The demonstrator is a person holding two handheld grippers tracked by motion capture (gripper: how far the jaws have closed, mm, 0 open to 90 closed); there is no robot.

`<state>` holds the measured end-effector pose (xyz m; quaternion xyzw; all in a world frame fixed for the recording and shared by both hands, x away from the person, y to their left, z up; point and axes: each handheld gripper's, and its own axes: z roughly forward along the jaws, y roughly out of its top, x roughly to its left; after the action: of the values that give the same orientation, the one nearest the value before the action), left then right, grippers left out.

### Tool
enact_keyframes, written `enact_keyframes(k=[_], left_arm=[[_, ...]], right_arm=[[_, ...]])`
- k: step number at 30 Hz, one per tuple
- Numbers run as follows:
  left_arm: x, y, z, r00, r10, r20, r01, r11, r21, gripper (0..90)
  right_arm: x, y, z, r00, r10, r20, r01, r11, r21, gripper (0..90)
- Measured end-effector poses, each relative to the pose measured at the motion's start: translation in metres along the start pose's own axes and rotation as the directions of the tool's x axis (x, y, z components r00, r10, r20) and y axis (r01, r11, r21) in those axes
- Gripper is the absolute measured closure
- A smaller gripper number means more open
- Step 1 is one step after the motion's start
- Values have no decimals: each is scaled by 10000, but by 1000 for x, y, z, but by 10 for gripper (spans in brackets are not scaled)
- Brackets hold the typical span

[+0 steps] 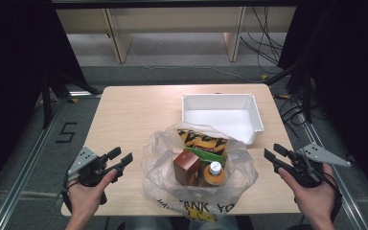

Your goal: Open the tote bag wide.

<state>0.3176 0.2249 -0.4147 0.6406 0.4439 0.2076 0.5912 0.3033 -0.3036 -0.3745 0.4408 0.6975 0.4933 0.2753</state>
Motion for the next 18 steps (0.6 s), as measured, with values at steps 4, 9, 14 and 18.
enact_keyframes(k=[4, 9, 14, 18], left_arm=[[-11, 16, 3, 9993, 258, 272, -251, 9994, -231, 441], [-31, 34, 12, 9954, 503, 816, -480, 9984, -291, 441], [-50, 48, 18, 9876, 856, 1313, -840, 9963, -175, 440], [-59, 52, 24, 9818, 1035, 1592, -1061, 9943, 74, 433]], right_arm=[[11, 11, -7, 9996, -13, -289, 9, 9999, -131, 579], [18, 22, -13, 9986, -269, -465, 250, 9988, -416, 573], [28, 37, -21, 9947, -308, -983, 234, 9968, -759, 568], [40, 46, -27, 9885, -391, -1461, 243, 9945, -1023, 547]])
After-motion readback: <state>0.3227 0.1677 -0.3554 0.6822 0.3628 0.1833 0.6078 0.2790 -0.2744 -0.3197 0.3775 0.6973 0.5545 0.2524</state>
